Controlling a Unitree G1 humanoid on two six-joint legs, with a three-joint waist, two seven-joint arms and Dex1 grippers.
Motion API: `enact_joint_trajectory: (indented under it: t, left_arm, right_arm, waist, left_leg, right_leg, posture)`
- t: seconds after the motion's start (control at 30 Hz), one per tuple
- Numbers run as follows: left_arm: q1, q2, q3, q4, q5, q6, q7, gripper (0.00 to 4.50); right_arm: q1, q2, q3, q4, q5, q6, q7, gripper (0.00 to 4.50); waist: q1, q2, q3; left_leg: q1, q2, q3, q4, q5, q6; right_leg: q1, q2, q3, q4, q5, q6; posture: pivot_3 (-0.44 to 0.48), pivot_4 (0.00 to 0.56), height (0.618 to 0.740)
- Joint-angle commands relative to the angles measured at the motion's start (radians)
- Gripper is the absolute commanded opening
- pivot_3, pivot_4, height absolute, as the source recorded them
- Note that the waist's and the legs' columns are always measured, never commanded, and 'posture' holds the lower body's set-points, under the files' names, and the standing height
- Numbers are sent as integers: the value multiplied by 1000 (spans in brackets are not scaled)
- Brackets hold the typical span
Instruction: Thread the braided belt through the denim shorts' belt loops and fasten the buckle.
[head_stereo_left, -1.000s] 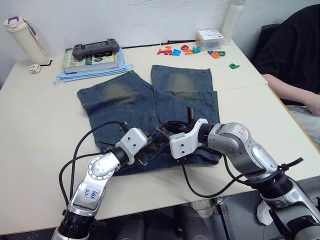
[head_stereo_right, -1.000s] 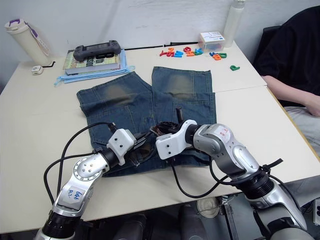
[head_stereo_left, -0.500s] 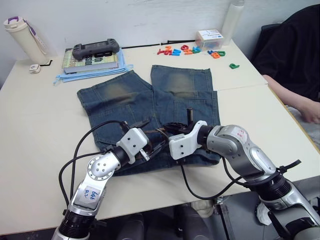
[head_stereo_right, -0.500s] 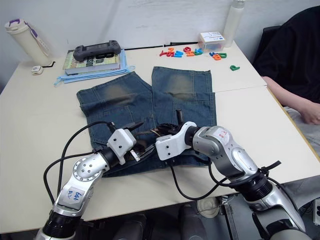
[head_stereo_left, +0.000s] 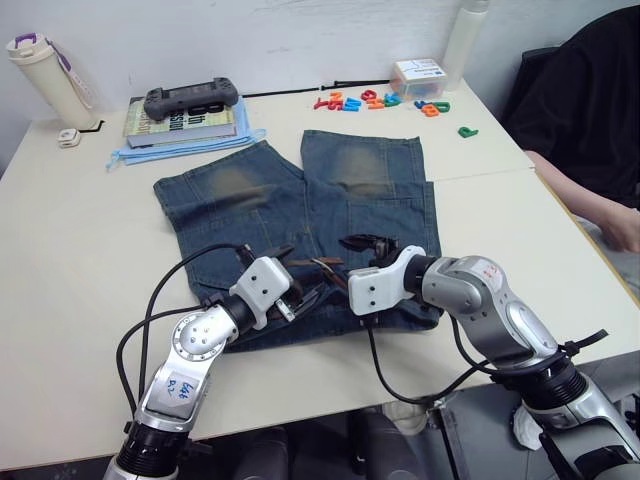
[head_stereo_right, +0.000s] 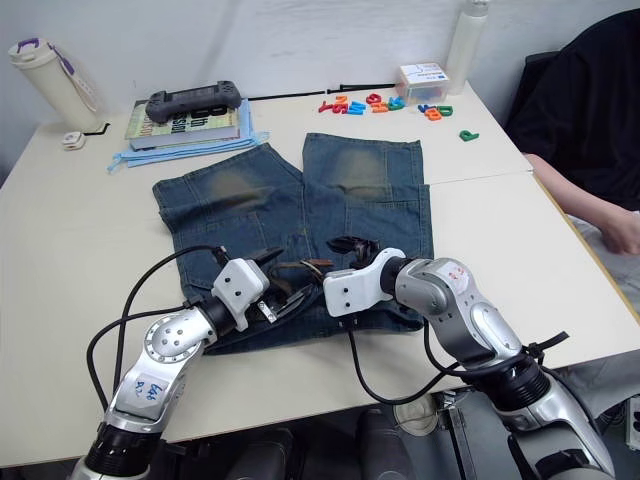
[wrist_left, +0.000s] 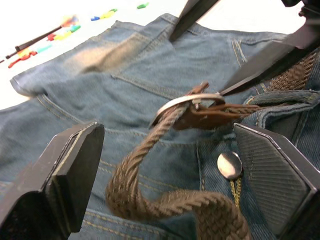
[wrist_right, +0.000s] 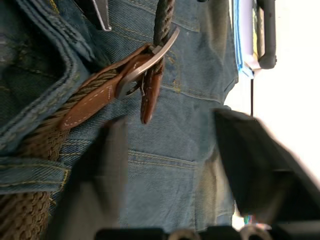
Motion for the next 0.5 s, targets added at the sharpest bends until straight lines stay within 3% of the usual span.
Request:
enact_joint_trajectory:
  t: [0.03,0.4,0.5]
  left_arm:
    - [3,-2,3,-28,-14,-3,-6,4500]
    - [6,-5,-1,-41,-12,-3,-7,4500]
    - [6,-4,-1,-45,-11,-5,-8,4500]
  right_arm:
    - [4,16,1,-10,-2,6,-3,3191]
    - [-10,62,26,56,-39,-6,-38,3191]
    - [-12,62,24,62,-41,-7,-40,2500]
  waist:
    - [0,0,0]
    - [0,0,0]
    - [0,0,0]
  left_leg:
    - [0,0,0,0,0,0]
    - [0,0,0,0,0,0]
    - [0,0,0,0,0,0]
  right_leg:
    - [0,0,0,0,0,0]
    - [0,0,0,0,0,0]
    - [0,0,0,0,0,0]
  posture:
    - [0,150,714]
    - [0,150,714]
    - [0,150,714]
